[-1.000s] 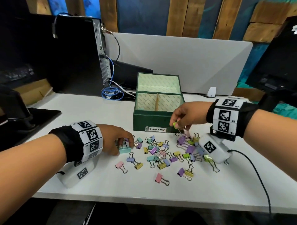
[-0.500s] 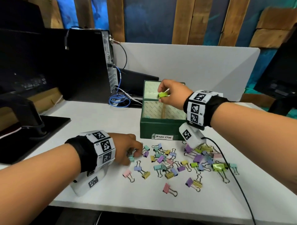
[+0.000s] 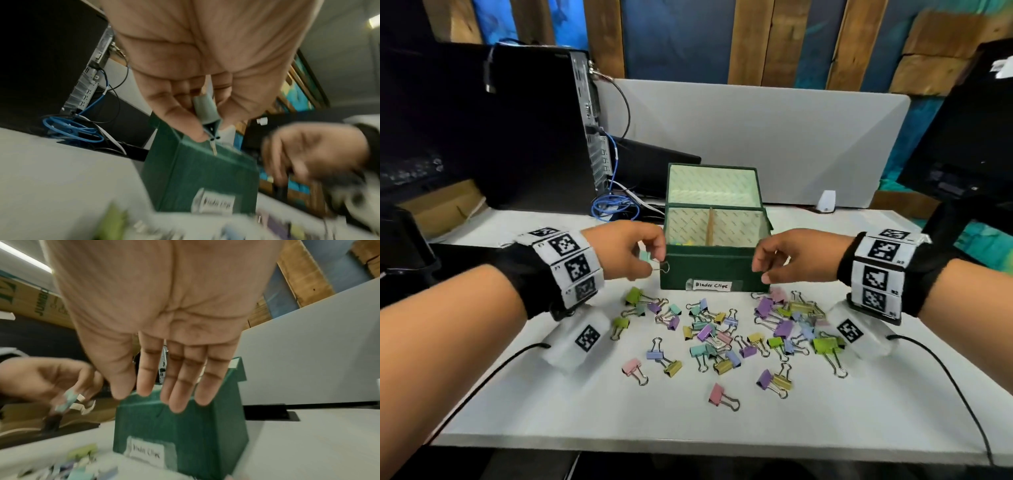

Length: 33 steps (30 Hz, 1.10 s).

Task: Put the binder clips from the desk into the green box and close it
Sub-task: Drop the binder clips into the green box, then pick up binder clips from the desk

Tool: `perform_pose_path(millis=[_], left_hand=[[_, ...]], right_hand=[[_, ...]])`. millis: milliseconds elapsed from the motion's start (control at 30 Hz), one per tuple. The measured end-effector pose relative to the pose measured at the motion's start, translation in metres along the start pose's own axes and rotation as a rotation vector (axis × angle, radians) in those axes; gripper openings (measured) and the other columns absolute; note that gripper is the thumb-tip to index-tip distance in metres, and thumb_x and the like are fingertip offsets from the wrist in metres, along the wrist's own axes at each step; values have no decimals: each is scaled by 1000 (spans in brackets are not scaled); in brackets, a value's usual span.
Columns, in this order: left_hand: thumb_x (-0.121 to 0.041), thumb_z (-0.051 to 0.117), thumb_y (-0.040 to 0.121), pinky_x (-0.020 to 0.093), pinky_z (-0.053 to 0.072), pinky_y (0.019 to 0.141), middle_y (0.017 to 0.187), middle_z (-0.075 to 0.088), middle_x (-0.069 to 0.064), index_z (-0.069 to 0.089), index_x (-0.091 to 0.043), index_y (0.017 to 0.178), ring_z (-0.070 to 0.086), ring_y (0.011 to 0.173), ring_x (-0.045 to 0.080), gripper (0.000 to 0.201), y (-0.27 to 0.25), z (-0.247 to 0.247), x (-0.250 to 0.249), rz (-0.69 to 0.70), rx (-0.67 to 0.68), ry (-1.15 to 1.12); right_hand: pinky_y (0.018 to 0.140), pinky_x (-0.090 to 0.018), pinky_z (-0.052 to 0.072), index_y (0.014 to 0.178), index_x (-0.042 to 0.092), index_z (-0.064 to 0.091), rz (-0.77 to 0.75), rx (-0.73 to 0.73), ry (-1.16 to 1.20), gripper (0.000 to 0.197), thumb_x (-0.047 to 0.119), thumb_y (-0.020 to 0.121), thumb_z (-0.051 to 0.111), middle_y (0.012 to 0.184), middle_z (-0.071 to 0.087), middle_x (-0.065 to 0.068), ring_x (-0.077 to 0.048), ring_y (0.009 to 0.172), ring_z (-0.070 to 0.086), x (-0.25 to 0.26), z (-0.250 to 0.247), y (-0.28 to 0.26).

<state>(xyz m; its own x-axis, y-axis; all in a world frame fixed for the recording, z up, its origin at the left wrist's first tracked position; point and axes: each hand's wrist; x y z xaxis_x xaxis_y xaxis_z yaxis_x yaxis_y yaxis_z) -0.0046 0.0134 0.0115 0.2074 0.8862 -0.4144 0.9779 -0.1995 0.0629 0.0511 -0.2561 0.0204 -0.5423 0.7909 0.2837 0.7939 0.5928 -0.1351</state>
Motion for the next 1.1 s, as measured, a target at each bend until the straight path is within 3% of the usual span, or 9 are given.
perform_pose_path(millis=[67,167,200,333,533,667,833,967,1100], left_hand=[[-4,65,79,20,51,59,73,59,-14,59,-25,83,60,53,2,22,14,-7,-7,-21,-122,-157],[-3,67,78,31,57,70,90,62,-6,61,-18,87,64,63,12,18,36,-9,-14,-38,-265,-289],[-6,68,78,29,56,67,92,62,-4,61,-18,87,64,64,13,17,43,-9,-17,-43,-292,-278],[-18,72,78,19,43,60,95,61,-2,64,-17,95,59,74,14,19,62,-6,-23,-86,-306,-175],[-30,70,79,25,41,79,109,57,-5,64,-21,103,55,94,10,26,69,3,-31,-113,-285,-172],[-28,70,80,27,48,87,115,56,-5,63,-22,99,56,104,8,21,58,10,-63,69,-180,-136],[-27,67,82,26,47,84,102,62,-8,62,-23,108,59,93,11,27,59,39,-111,227,188,143],[-23,70,79,18,39,62,105,62,-2,61,-20,115,52,85,11,37,70,59,-124,185,338,315],[-30,73,77,22,37,74,114,60,0,56,-18,122,49,89,12,50,73,72,-124,134,493,424]], right_hand=[[73,-17,43,101,28,63,36,123,-80,16,24,87,62,91,62,14,-8,84,56,-9,7,-12],[70,-17,41,99,33,61,80,237,-134,19,19,86,61,85,58,16,-8,79,53,-17,18,-21],[70,-17,42,100,34,60,90,254,-141,20,20,86,62,86,58,14,-8,80,53,-19,20,-24],[84,-23,44,115,35,60,77,258,-123,32,27,85,65,91,52,14,-8,86,50,-16,26,-27],[88,-25,46,114,33,62,36,289,-161,30,30,84,66,113,55,4,-12,94,52,-9,34,-27],[88,-29,48,103,25,65,12,262,-142,24,28,80,70,109,55,4,-12,92,53,-9,39,-26],[76,-21,45,92,23,64,-34,209,-99,17,21,77,72,108,62,2,-11,87,53,-9,39,-29],[58,-6,39,90,25,61,-32,165,-62,15,24,78,71,83,59,16,0,70,52,-13,38,-37],[62,-12,40,97,25,64,-6,125,6,21,28,78,72,77,57,16,0,69,52,-19,32,-44]])
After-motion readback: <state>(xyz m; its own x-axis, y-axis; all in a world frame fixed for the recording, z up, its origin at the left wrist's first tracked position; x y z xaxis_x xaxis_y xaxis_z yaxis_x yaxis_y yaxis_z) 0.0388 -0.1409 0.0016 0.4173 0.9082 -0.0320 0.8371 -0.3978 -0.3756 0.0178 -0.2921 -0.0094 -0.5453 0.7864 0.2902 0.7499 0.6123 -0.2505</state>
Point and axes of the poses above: each hand's wrist, its own y-axis towards the middle knuckle, its own z-axis out of the palm, x = y × z
